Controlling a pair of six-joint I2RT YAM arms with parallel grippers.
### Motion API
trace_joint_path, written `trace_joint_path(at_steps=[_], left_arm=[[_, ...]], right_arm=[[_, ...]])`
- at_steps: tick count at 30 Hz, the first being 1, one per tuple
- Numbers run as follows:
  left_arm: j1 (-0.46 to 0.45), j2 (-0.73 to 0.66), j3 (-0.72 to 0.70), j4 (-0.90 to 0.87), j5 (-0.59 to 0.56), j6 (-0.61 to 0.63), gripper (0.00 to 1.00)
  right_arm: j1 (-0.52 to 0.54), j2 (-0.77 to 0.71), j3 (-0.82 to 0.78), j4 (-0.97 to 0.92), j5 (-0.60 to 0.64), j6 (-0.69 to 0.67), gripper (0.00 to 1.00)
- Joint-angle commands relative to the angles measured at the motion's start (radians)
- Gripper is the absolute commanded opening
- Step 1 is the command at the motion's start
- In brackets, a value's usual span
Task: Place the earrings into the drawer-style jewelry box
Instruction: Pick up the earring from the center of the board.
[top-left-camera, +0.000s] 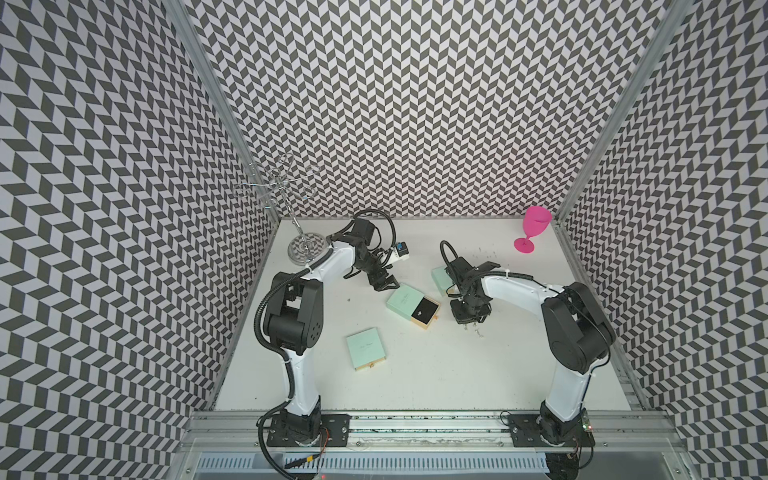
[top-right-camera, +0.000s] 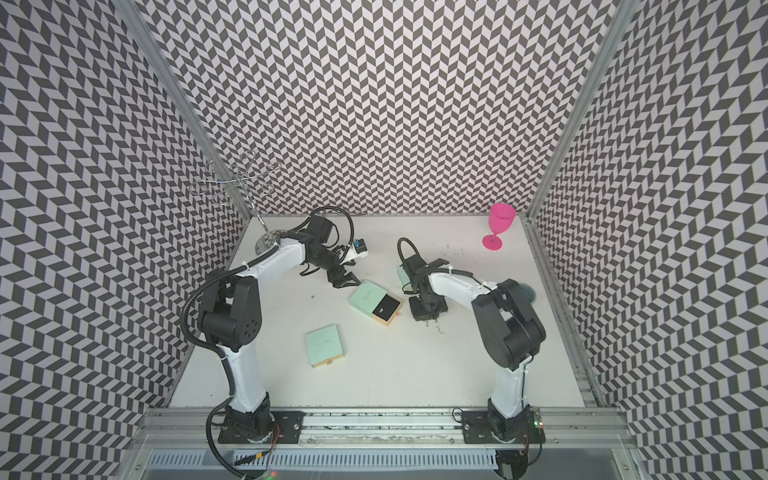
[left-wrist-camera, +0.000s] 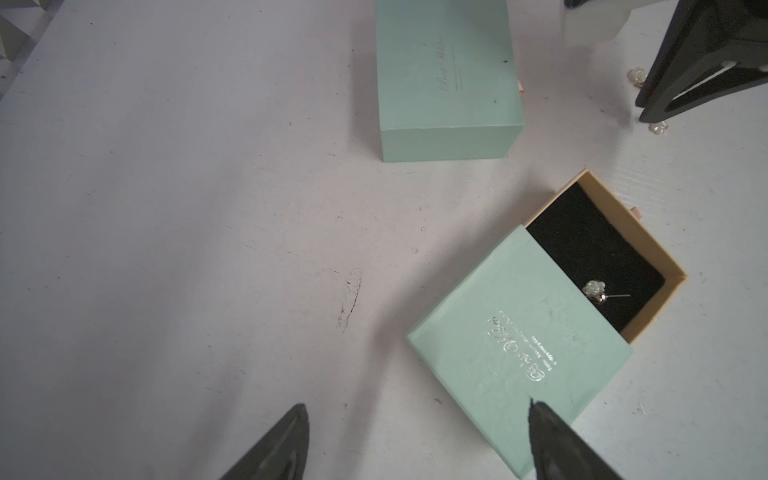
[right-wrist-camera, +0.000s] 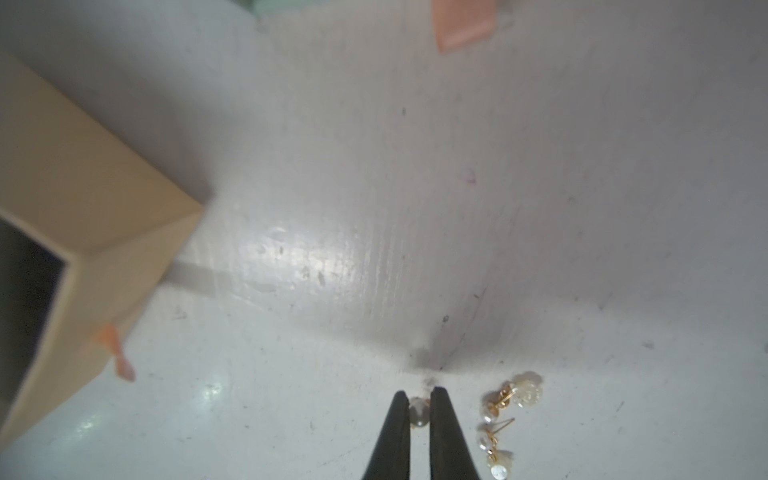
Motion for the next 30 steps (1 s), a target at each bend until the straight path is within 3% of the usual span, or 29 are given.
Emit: trace_joint_path(at_steps=[1, 18, 30], left_arm=[[-0.003, -0.041, -0.011, -0.010, 0.021, 0.020, 0.84], [-0.021, -0.033, -0.012, 0.015, 0.023, 0.011, 0.84], [-0.004, -0.022, -0.006, 0.004, 0.023, 0.016, 0.84]], right_arm=[[0.004, -0.039, 0.066, -0.045, 0.013, -0.006, 0.11], [0.055, 0.068, 0.388, -0.122, -0.095, -0.038, 0.11], [0.109, 0.177, 0.481, -0.118, -0.140, -0.060, 0.11]])
